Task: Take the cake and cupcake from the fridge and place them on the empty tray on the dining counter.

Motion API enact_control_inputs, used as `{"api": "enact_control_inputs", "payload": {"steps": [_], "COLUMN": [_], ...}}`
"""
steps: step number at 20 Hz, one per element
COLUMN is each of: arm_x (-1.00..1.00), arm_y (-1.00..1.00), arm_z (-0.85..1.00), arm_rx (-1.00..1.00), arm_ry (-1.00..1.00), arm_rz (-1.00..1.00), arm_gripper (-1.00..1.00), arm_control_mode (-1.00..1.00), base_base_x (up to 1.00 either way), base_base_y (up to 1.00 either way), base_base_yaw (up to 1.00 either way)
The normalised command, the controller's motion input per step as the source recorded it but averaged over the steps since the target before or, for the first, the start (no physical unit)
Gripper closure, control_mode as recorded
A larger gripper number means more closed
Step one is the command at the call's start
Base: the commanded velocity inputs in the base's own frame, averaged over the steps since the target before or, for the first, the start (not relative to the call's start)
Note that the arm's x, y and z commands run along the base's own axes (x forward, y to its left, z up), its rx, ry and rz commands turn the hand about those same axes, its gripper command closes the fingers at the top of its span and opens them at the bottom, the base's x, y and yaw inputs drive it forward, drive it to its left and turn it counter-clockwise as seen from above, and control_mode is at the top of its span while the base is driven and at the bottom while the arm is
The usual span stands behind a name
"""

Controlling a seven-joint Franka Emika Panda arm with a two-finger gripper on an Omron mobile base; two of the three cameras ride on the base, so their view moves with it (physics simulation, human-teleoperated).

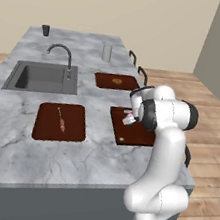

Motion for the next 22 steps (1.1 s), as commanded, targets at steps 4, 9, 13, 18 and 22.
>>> {"api": "enact_control_inputs", "payload": {"steps": [4, 9, 13, 18, 22], "arm_x": [0.14, 0.07, 0.02, 0.0, -0.01], "arm_y": [0.15, 0.06, 0.0, 0.0, 0.0], "arm_z": [-0.33, -0.24, -0.19, -0.04, 0.0], "arm_rx": [0.0, 0.0, 0.0, 0.0, 0.0], "arm_ry": [-0.01, 0.0, 0.0, 0.0, 0.0], "arm_rz": [0.0, 0.0, 0.0, 0.0, 0.0], "arm_gripper": [-1.0, -1.0, -1.0, -1.0, -1.0], "arm_control_mode": [-1.0, -1.0, -1.0, -1.0, -1.0], "base_base_x": [0.0, 0.0, 0.0, 0.0, 0.0], "base_base_y": [0.0, 0.0, 0.0, 0.0, 0.0], "base_base_yaw": [0.0, 0.0, 0.0, 0.0, 0.0]}}
